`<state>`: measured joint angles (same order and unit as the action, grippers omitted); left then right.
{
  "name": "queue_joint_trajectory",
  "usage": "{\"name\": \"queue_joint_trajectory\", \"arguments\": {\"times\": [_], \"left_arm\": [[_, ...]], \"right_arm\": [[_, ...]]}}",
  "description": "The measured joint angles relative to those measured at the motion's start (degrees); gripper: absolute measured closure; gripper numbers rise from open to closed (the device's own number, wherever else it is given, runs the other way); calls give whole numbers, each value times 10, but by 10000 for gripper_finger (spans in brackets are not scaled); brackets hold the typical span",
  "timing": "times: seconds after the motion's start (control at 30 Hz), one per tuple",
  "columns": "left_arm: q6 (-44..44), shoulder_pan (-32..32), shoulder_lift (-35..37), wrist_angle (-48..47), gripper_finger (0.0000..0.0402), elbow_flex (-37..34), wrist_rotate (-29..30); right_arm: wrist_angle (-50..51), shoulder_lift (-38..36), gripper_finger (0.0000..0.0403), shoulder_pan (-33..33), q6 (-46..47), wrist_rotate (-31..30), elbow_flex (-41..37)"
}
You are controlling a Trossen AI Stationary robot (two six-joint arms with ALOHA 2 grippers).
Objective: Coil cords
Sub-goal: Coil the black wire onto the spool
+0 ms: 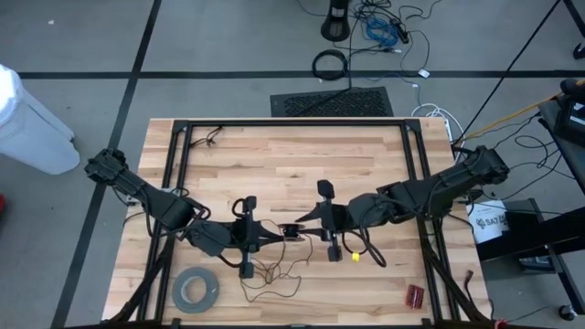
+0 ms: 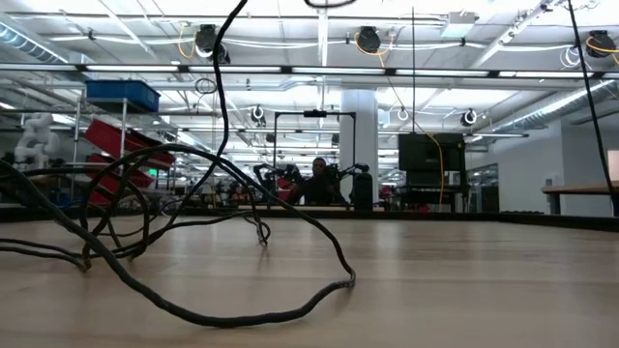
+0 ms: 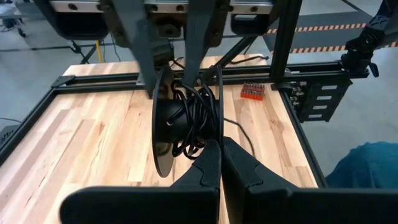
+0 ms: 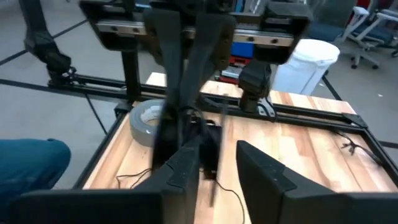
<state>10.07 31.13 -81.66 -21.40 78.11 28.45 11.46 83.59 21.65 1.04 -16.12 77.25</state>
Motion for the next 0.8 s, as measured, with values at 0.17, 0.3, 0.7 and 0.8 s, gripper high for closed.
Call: {"name": "queue_joint_trajectory", "arguments": {"times": [0.17, 0.3, 0.7, 0.8], "left_arm": [[0, 0, 0, 0, 401, 0, 0], [-7, 0, 0, 8, 401, 0, -1], [-16, 1, 0, 18, 389, -1, -6], [-16, 5, 0, 30, 370, -1, 1]], "right_arm": [[0, 0, 362, 0, -6, 0, 0], [-1, 4, 396, 0, -9, -1, 0], [-6, 14, 402, 3, -10, -3, 1], [-3, 11, 402, 3, -10, -4, 1]]}}
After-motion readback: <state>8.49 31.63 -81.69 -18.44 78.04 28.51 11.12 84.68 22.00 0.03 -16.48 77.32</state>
